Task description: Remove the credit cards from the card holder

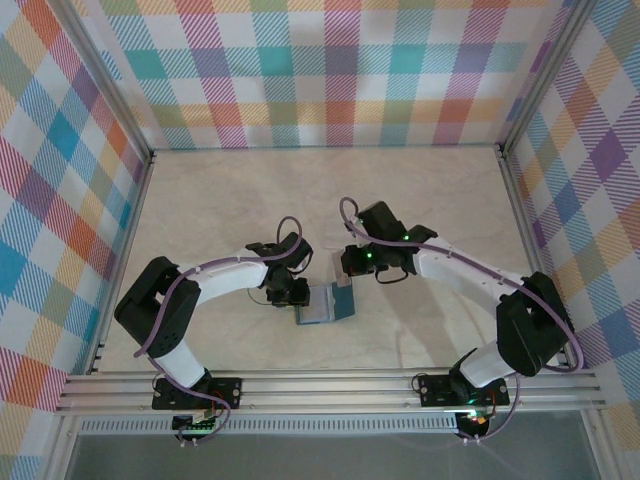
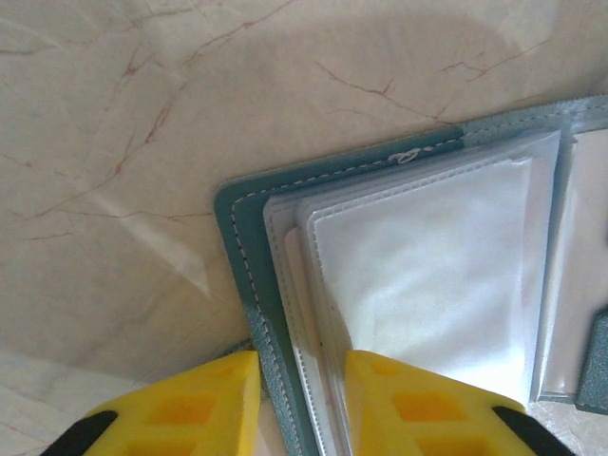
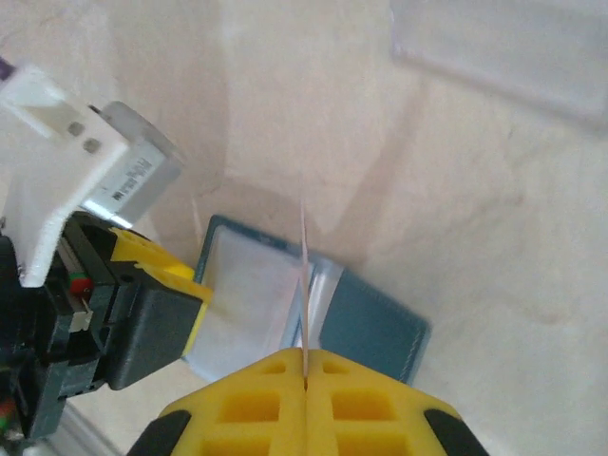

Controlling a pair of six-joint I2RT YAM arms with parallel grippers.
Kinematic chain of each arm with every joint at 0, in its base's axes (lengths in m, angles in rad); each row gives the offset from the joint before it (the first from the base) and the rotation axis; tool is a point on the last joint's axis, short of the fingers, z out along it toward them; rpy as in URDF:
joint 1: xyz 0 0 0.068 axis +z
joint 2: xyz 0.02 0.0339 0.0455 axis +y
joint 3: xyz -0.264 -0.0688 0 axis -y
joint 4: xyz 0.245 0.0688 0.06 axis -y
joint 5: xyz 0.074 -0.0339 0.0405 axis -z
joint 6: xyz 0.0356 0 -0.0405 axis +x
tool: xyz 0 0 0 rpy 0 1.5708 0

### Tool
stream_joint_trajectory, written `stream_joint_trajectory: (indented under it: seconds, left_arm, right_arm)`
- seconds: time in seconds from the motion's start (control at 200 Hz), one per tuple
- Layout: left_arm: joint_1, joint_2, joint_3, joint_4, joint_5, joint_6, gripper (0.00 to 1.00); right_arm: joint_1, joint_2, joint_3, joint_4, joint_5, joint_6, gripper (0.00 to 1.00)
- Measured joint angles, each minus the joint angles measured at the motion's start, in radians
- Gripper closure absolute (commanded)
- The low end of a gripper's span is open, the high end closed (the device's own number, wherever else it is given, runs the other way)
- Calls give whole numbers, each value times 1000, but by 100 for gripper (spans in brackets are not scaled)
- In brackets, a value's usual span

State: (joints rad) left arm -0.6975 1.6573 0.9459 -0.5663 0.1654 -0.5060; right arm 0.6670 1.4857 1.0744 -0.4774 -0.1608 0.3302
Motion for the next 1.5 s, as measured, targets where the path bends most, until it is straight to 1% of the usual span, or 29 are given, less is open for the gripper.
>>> stream_joint_trajectory:
  seconds: [0.16, 0.305, 0.41, 0.55, 0.755, 0.955, 1.225, 1.5]
  left_arm:
    - [0, -8, -5, -7, -2, -2, 63]
    - [0, -14, -6, -18, -1, -2, 62]
    - [-1, -21, -6, -31, -1, -3, 62]
    - [-1, -28, -6, -35, -2, -7, 61]
    - [-1, -48, -6, -37, -2, -23, 60]
    - [-1, -75, -6, -39, -2, -28, 60]
    - [-2, -75, -6, -58, -3, -28, 60]
    - [-2, -75, -6, -60, -2, -28, 60]
  right_arm:
    - [0, 6, 93, -21, 47, -346, 100]
    - [0, 50, 171, -47, 110, -661, 100]
    - [-12, 119, 258, -99, 137, -823, 100]
    - [-41, 222, 380, -161, 154, -971, 100]
    - [-72, 371, 530, -241, 194, -1095, 100]
    - [-91, 496, 648, -323, 211, -1154, 100]
    - [-92, 583, 768, -422, 209, -1178, 100]
    - [-92, 641, 790, -469, 210, -1184, 100]
